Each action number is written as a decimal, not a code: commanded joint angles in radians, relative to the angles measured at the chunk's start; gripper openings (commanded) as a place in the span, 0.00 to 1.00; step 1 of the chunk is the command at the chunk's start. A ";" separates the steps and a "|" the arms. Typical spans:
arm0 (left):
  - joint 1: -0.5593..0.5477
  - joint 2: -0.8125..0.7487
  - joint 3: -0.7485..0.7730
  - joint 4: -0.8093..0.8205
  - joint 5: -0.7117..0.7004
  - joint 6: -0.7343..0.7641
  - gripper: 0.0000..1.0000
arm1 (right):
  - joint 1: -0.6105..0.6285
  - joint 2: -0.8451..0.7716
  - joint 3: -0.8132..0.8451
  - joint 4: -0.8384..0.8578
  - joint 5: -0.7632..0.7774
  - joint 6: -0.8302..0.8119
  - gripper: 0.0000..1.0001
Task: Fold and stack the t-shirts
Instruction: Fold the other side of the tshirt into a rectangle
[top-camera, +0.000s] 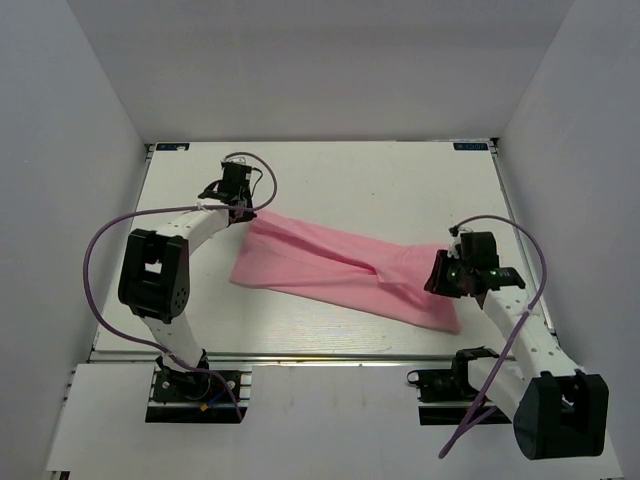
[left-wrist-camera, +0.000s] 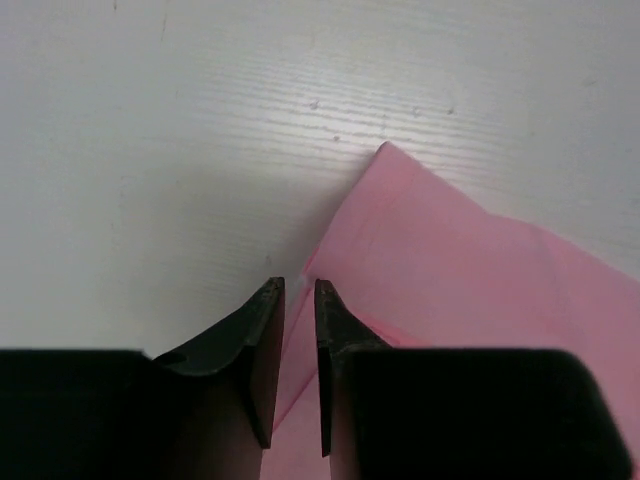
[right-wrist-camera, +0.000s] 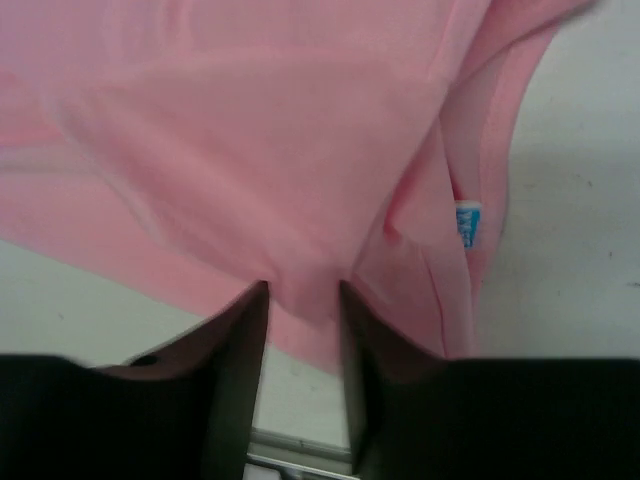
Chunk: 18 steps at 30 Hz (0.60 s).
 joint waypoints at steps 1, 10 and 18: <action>0.008 -0.058 -0.029 -0.069 -0.065 -0.028 0.32 | 0.001 -0.066 -0.013 -0.079 0.008 0.066 0.45; 0.008 -0.137 0.073 -0.234 -0.160 -0.125 0.99 | 0.005 -0.088 0.127 -0.101 -0.078 0.021 0.90; -0.014 -0.036 0.135 -0.069 0.240 0.049 0.99 | 0.010 0.030 0.165 0.074 -0.218 0.046 0.90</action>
